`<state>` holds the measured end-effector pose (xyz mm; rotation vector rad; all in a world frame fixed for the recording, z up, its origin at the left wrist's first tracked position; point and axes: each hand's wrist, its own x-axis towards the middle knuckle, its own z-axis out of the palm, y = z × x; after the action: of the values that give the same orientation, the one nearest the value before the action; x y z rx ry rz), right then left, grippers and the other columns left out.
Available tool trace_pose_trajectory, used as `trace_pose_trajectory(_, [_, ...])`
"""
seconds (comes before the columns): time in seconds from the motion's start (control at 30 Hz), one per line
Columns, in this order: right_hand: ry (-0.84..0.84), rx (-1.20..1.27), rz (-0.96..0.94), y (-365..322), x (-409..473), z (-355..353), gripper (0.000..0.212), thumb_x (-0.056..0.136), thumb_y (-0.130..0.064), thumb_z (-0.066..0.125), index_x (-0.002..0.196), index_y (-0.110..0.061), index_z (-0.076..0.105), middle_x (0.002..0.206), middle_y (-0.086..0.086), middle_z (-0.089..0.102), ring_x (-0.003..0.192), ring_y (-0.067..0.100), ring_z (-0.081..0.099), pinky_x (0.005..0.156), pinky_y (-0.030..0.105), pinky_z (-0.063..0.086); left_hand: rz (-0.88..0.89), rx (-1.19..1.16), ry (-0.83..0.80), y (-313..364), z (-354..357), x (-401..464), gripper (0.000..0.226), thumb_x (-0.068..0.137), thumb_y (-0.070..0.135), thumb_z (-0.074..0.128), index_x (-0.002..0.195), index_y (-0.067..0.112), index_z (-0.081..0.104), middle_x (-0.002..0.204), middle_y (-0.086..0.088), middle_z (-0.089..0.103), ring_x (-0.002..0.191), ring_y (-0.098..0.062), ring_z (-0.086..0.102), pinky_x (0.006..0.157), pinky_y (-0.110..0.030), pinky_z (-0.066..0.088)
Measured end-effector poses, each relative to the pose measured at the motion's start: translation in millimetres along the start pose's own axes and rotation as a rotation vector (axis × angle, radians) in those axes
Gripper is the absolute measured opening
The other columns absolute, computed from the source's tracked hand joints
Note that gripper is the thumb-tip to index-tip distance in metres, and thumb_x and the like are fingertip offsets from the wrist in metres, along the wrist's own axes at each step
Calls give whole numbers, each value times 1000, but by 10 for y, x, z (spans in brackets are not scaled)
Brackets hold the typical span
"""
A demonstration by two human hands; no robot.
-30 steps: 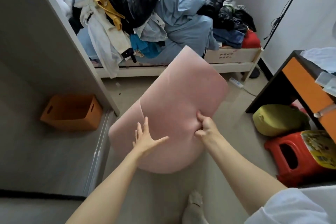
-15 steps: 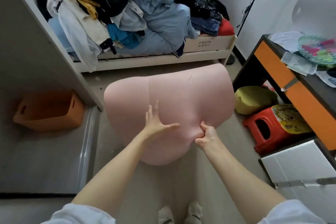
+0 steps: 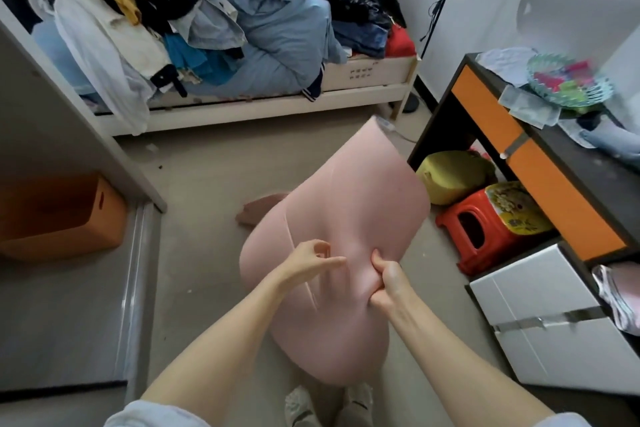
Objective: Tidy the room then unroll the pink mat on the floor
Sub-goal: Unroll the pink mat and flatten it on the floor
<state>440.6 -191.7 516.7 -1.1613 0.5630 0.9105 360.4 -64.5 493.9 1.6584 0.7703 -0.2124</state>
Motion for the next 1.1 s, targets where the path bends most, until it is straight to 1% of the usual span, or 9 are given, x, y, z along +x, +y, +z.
trace_pose_trajectory(0.17, [-101, -336, -207, -266, -37, -149, 50, 81, 0, 61, 129, 2, 48, 117, 19, 61, 87, 27, 63, 74, 31, 57, 105, 293, 307, 382, -352, 135, 125, 63, 37, 83, 149, 27, -8, 159, -9, -4, 148, -23, -1, 120, -42, 13])
trace_pose_trajectory(0.3, [-298, -549, -157, -441, -17, -318, 51, 81, 0, 62, 129, -5, 47, 113, 16, 58, 78, 21, 60, 62, 23, 57, 159, 617, 382, 694, -717, 199, 132, 56, 41, 84, 146, 39, -13, 157, -3, -26, 145, -25, -22, 117, -53, -3])
trace_pose_trajectory(0.4, [-348, -632, -156, -550, 46, -396, 49, 77, -4, 66, 124, -10, 50, 106, 14, 61, 77, 19, 62, 66, 28, 56, 195, 802, 356, 797, -896, 280, 91, 66, 45, 76, 142, 31, 28, 159, -5, 11, 148, -27, -4, 116, -55, -3])
trace_pose_trajectory(0.5, [-226, -751, -203, -570, 121, -438, 25, 83, 2, 61, 99, -17, 57, 95, 11, 63, 71, 16, 62, 68, 30, 54, 190, 845, 320, 768, -825, 265, 34, 83, 42, 62, 103, 15, 54, 113, -9, 64, 117, -30, 54, 111, -48, 24])
trace_pose_trajectory(0.57, [-62, -939, -303, -604, 190, -462, 24, 78, -6, 64, 91, -24, 55, 104, 12, 63, 87, 26, 64, 80, 38, 54, 193, 838, 315, 720, -706, 198, 29, 87, 39, 58, 96, 13, 52, 102, -13, 67, 101, -32, 60, 90, -39, 41])
trace_pose_trajectory(0.7, [-28, -1408, -572, -870, 150, -217, 91, 78, -19, 67, 149, -24, 10, 156, 6, 22, 141, 27, 28, 113, 46, 31, 417, 806, 306, 824, -476, 134, 21, 90, 31, 55, 89, 12, 44, 90, -15, 67, 88, -36, 60, 71, -36, 42])
trace_pose_trajectory(0.77, [-114, -1785, -835, -1029, 46, 46, 96, 82, -21, 65, 149, -31, -2, 160, -4, 5, 147, 21, 9, 117, 47, 20, 563, 855, 257, 929, -353, 104, 19, 91, 25, 53, 87, 11, 41, 88, -14, 67, 85, -37, 59, 64, -31, 31])
trace_pose_trajectory(0.87, [-242, -2142, -925, -1177, 34, 319, 83, 86, -26, 61, 149, -31, 7, 157, -4, 19, 148, 18, 8, 117, 44, 20, 655, 879, 231, 966, -331, 44, 21, 91, 19, 51, 84, 15, 33, 86, -12, 65, 84, -38, 55, 66, -25, 23])
trace_pose_trajectory(1.1, [-461, -1935, -819, -988, 147, 619, 99, 76, -23, 71, 147, -39, 4, 158, -5, 12, 141, 21, 28, 105, 43, 41, 672, 883, 283, 1102, -701, -191, 29, 90, 29, 57, 82, 15, 33, 79, -1, 61, 80, -30, 57, 83, -30, 34])
